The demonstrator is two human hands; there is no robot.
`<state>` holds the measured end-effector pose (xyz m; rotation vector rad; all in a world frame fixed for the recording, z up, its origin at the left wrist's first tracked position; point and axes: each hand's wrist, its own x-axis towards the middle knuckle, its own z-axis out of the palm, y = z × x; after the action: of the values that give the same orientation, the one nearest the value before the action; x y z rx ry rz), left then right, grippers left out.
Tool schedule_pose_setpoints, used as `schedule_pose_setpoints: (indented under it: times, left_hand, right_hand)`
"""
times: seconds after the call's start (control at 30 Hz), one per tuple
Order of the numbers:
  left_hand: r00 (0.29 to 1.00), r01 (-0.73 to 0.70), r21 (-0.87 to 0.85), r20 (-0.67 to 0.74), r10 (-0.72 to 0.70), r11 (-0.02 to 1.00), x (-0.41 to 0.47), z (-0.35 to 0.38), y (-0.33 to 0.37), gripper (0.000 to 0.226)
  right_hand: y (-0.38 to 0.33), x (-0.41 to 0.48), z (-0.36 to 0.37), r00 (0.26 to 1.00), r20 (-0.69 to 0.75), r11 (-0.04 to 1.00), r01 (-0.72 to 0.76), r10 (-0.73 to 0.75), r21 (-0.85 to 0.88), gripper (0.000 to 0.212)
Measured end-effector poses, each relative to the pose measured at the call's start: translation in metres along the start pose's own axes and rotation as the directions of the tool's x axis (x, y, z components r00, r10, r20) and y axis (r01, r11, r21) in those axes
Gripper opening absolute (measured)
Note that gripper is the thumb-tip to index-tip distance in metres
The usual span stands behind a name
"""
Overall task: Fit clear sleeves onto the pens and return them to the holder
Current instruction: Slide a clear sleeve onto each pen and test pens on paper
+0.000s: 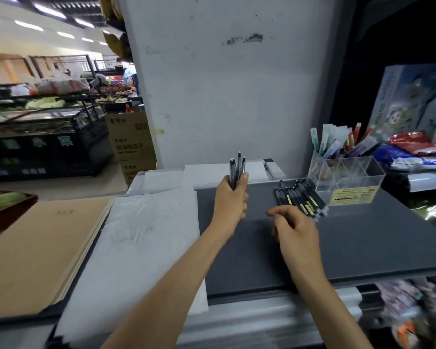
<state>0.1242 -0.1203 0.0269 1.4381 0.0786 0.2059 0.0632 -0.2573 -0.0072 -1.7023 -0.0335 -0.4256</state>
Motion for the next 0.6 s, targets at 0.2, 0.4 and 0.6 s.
schedule_pose_setpoints:
  times: [0.2,0.4,0.6]
  left_hand:
    - [0.98,0.199,-0.013,-0.03,-0.199,0.98,0.0,-0.005,0.032,0.03]
    - [0.988,0.152,0.084,-0.032,-0.15,0.985,-0.034,-0.05,0.036,0.022]
    - [0.954,-0.1,0.108,-0.271,0.127,0.989,-0.059,-0.114,0.033,0.033]
  right_hand:
    - [-0.001,-0.001,0.0,1.0,0.004,1.0,-0.005,0.005,0.012,0.032]
    - [0.0,-0.003,0.0,0.999,0.043,0.999,0.015,-0.013,-0.047,0.03]
    - [-0.01,0.007,0.034,0.975,0.215,0.982,0.089,-0.052,-0.168,0.025]
